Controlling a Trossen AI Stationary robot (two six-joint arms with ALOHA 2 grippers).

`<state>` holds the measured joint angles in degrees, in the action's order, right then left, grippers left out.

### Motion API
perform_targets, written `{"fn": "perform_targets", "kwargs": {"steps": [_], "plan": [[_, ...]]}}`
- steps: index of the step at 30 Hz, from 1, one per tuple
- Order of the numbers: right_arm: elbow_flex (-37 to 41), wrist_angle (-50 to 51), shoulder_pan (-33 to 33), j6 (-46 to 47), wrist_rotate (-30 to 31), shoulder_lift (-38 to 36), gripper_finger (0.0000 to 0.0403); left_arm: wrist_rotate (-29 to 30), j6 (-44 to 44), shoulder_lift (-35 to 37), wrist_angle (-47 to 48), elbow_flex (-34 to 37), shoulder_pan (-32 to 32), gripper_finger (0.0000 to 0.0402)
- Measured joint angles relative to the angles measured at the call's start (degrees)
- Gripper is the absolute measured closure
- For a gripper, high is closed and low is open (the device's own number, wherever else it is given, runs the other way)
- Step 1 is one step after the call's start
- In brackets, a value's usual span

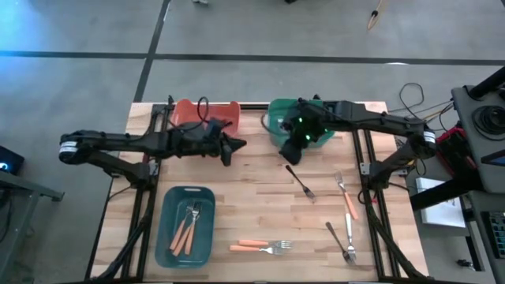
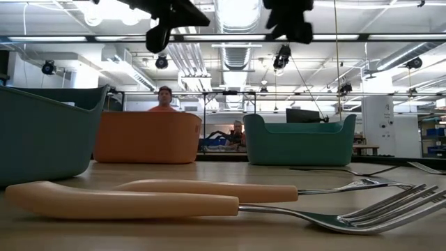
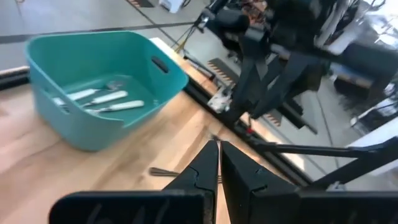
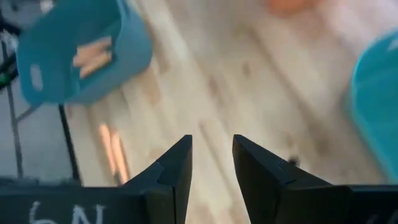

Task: Sort silverware by color (type)
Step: Put the black fork into the orange bin

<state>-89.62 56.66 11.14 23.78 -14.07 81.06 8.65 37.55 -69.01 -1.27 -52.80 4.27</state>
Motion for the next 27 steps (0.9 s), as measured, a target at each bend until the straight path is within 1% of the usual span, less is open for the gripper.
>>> {"fn": "perform_targets", "kwargs": {"steps": [5, 9, 14, 22, 27], "plan": [[0.41, 7.04, -5.28, 5.59, 0.07, -0.85, 0.0303, 6.22, 2.06, -1.28, -3.53, 0.0, -4.42, 0.0401], [1.64, 8.02, -8.89, 9.58, 0.44, -0.77, 0.0301, 8.98, 2.25, -1.84, -4.95, 0.0, -6.28, 0.0402], [3.16, 8.81, -11.08, 13.81, 0.61, -0.33, 0.0306, 9.46, 2.05, -1.8, -5.03, 0.0, -6.37, 0.0401], [6.83, 9.27, -11.26, 24.01, 0.7, -0.26, 0.0316, 9.88, -0.69, -0.74, -4.5, 0.0, -6.27, 0.0401], [9.9, 9.48, -11.29, 26.73, 0.68, 0.02, 0.0316, 8.26, -1.98, -0.23, -2.02, 0.0, -6.27, 0.0401]]}}
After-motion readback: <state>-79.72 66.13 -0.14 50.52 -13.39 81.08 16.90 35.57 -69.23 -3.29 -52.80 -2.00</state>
